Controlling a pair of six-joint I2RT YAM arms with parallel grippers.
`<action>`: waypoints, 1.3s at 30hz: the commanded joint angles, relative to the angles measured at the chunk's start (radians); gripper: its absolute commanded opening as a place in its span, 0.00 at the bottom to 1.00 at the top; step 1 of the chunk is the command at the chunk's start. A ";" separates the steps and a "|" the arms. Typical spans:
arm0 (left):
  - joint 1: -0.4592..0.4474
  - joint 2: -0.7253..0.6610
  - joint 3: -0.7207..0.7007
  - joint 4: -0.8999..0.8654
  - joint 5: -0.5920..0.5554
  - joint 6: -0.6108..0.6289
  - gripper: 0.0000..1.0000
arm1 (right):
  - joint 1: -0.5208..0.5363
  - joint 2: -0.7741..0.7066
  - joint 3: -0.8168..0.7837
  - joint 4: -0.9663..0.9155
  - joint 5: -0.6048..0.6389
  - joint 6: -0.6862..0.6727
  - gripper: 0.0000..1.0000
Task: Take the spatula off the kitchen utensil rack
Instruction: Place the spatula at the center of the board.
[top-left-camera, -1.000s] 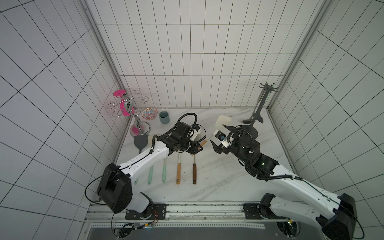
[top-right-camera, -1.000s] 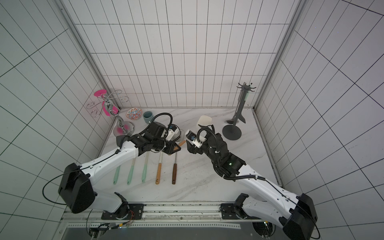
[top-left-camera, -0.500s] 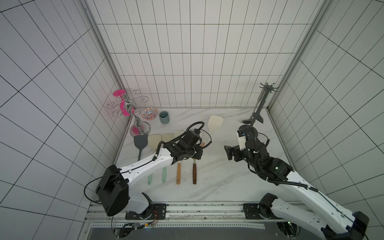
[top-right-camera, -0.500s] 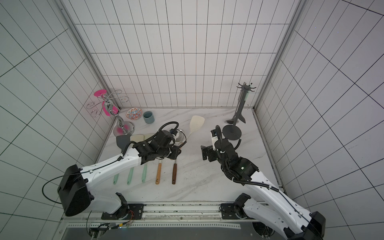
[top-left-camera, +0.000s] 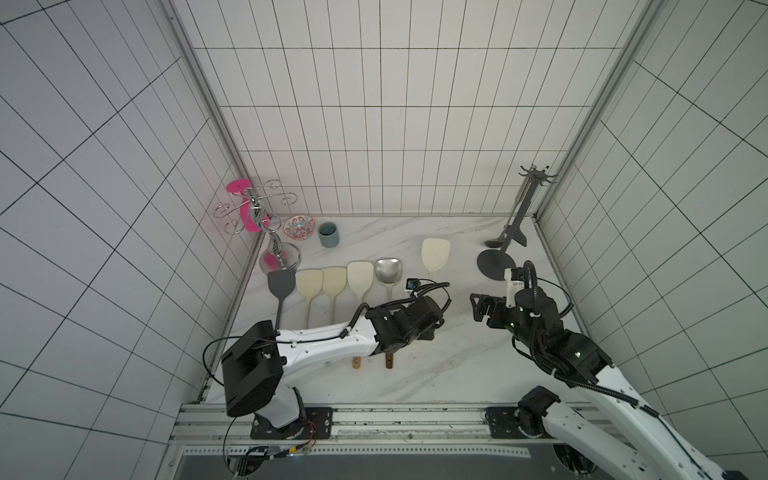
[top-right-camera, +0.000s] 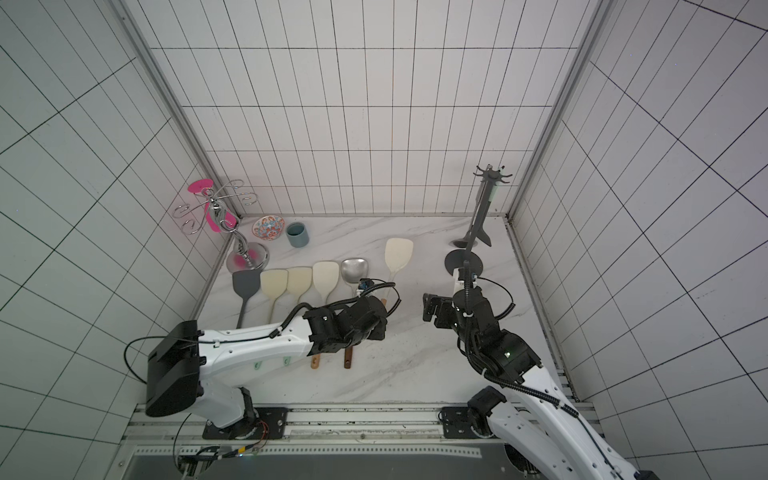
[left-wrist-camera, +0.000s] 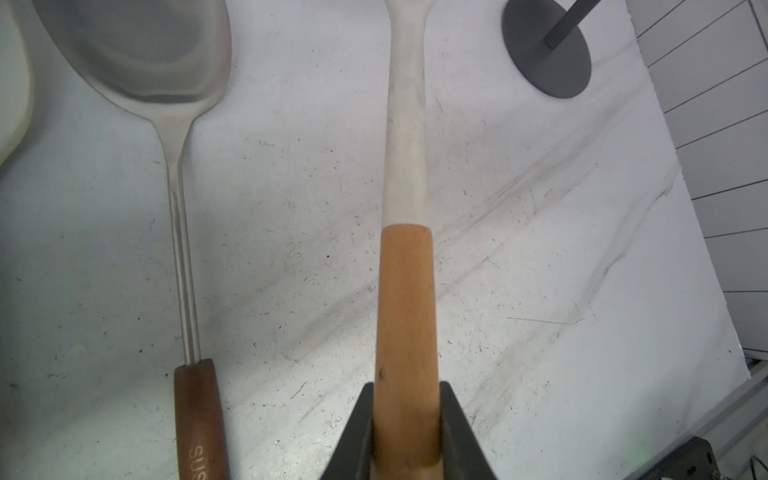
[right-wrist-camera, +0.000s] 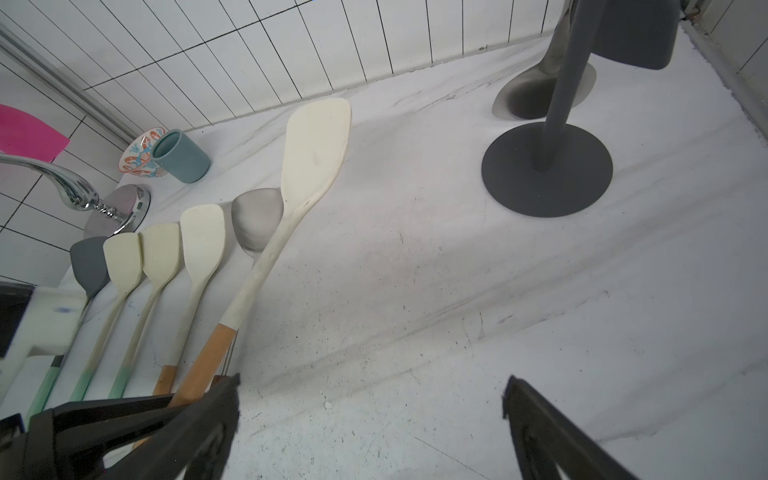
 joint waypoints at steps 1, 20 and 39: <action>-0.023 0.018 0.009 0.054 -0.095 -0.112 0.00 | -0.008 -0.004 -0.042 -0.058 0.071 0.151 0.99; -0.039 0.278 0.151 -0.088 -0.074 -0.261 0.00 | -0.009 0.038 0.072 -0.165 0.207 0.327 0.99; -0.039 0.358 0.161 -0.106 -0.014 -0.272 0.19 | -0.010 0.026 0.036 -0.176 0.219 0.356 0.99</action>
